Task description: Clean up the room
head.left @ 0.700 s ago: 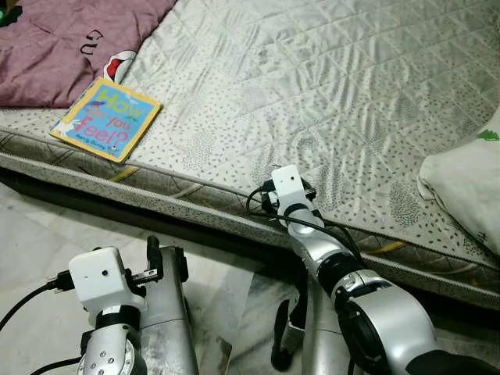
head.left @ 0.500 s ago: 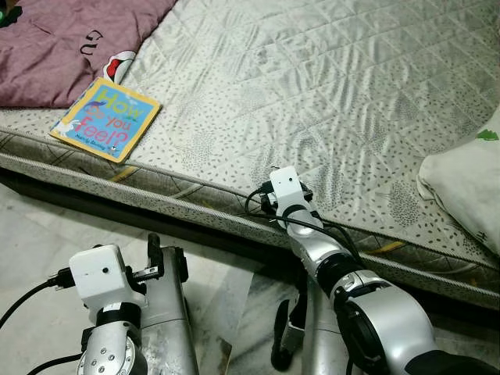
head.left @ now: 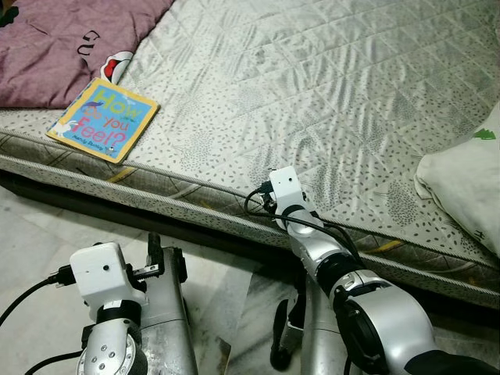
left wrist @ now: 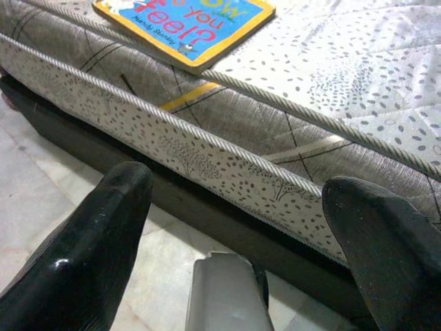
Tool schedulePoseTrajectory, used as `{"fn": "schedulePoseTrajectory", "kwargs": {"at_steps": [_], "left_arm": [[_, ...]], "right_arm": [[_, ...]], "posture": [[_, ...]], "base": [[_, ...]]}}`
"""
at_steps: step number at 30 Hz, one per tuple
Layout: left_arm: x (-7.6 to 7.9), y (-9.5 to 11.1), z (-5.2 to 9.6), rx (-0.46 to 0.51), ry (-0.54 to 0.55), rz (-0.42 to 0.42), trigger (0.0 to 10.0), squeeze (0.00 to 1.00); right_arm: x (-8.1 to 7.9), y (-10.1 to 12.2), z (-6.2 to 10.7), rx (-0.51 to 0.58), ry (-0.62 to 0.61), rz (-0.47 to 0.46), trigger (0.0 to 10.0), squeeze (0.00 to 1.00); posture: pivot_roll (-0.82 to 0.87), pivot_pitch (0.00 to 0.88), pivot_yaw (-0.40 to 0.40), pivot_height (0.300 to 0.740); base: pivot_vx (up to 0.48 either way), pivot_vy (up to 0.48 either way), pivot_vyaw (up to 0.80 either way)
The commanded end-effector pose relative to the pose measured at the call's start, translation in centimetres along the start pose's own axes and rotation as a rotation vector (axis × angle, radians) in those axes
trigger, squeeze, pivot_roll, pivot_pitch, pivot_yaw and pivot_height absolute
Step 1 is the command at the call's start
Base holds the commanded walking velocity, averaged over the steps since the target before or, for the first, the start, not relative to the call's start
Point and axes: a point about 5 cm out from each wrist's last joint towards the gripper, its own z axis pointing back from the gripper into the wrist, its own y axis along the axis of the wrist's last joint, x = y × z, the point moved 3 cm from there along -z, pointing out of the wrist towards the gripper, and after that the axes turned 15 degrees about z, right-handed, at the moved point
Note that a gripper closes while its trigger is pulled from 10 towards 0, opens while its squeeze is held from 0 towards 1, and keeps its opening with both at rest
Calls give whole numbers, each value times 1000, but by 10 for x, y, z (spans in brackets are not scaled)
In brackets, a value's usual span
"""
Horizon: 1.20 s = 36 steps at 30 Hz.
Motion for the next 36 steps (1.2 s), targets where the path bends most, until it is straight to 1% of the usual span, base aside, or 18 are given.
{"fn": "schedulePoseTrajectory", "kwargs": {"at_steps": [1, 8, 14, 19, 21, 22, 26, 27, 28, 29, 30, 31, 32, 34, 36], "left_arm": [[-2, -3, 0, -12, 32, 13, 10000, 0], [-3, -5, 1, -16, 32, 10, 10000, 0], [-1, -4, -3, -15, 15, 6, 10000, 0], [2, -5, -12, -8, -5, 8, 10000, 0], [3, -5, -13, -7, -9, 9, 10000, 0], [5, -4, -18, -1, -21, 6, 10000, 0], [6, -2, -24, 11, -30, 5, 10000, 0], [6, 0, -28, 18, -33, 5, 10000, 0], [6, 3, -33, 37, -39, 3, 10000, 0], [5, 5, -35, 42, -39, 1, 10000, 0], [5, 5, -35, 42, -39, 1, 10000, 0], [-1, 5, -39, 53, -29, -14, 10000, 0], [-1, 5, -39, 53, -29, -14, 10000, 0], [-9, 5, -46, 61, -7, -29, 10000, 0], [-10, 4, -50, 63, -5, -24, 10000, 0]], "right_arm": [[-13, -17, 4, -66, 50, -16, 0, 0], [-15, -14, 3, -53, 55, -28, 0, 0], [-14, -12, 3, -43, 60, -34, 0, 0], [-5, -10, 1, -32, 44, -40, 0, 0], [-3, -10, 1, -32, 41, -40, 0, 0], [1, -9, 0, -32, 34, -49, 0, 0], [6, -6, -1, -21, 22, -61, 0, 0], [10, -3, -2, -13, 17, -70, 0, 0], [21, 4, -3, 12, -2, -80, 0, 0], [25, 7, -4, 20, -9, -84, 0, 0], [25, 7, -4, 20, -9, -84, 0, 0], [36, 12, -5, 42, -24, -93, 0, 0], [36, 12, -5, 42, -24, -93, 0, 0], [52, 16, -5, 70, -40, -104, 0, 0], [58, 15, -5, 78, -42, -105, 0, 0]], "posture": [[241, 275, -78, 562], [243, 268, -77, 562], [225, 249, -74, 562], [201, 221, -71, 562], [199, 218, -71, 562], [189, 199, -70, 562], [181, 183, -69, 562], [171, 168, -67, 562], [160, 157, -63, 562], [146, 147, -60, 562], [146, 147, -60, 562], [113, 127, -51, 562], [113, 127, -51, 562], [85, 100, -38, 562], [73, 76, -28, 562]], "base": [[0, 0, 0], [0, 0, 0], [0, 0, 0], [0, 0, 0], [0, 0, 0], [0, 0, 0], [0, 0, 0], [0, 0, 0], [0, 0, 0], [0, 0, 0], [0, 0, 0], [0, 0, 0], [0, 0, 0], [0, 0, 0], [0, 0, 0]]}}
